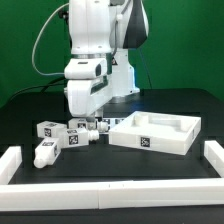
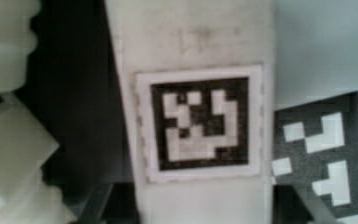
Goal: Assemble one leg
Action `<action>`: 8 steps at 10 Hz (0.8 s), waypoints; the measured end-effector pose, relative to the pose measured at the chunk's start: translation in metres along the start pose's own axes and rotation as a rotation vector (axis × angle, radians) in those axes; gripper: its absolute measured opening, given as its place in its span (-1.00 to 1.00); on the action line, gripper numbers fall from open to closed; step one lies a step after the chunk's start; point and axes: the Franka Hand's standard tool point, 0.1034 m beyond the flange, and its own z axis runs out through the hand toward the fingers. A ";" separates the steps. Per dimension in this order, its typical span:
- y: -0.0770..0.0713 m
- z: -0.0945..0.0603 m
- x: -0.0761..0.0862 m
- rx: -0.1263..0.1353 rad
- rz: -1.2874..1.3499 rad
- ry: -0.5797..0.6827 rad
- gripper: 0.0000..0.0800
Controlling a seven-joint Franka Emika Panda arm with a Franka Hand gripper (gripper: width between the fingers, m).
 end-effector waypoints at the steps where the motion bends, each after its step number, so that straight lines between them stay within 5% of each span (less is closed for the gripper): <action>1: 0.002 0.001 0.000 -0.002 0.005 0.000 -0.28; 3: 0.003 0.001 0.000 -0.002 0.005 0.000 -0.28; 4: 0.003 0.001 0.000 -0.002 0.005 0.000 0.22; 5: 0.003 0.000 0.001 -0.003 0.008 0.000 0.49; 6: 0.006 -0.012 0.014 -0.019 0.063 0.006 0.49; 8: 0.020 -0.044 0.060 -0.097 0.085 0.034 0.62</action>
Offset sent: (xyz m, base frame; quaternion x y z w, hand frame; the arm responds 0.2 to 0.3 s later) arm 0.0000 0.0000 0.0000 0.0000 0.0000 0.0000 1.0000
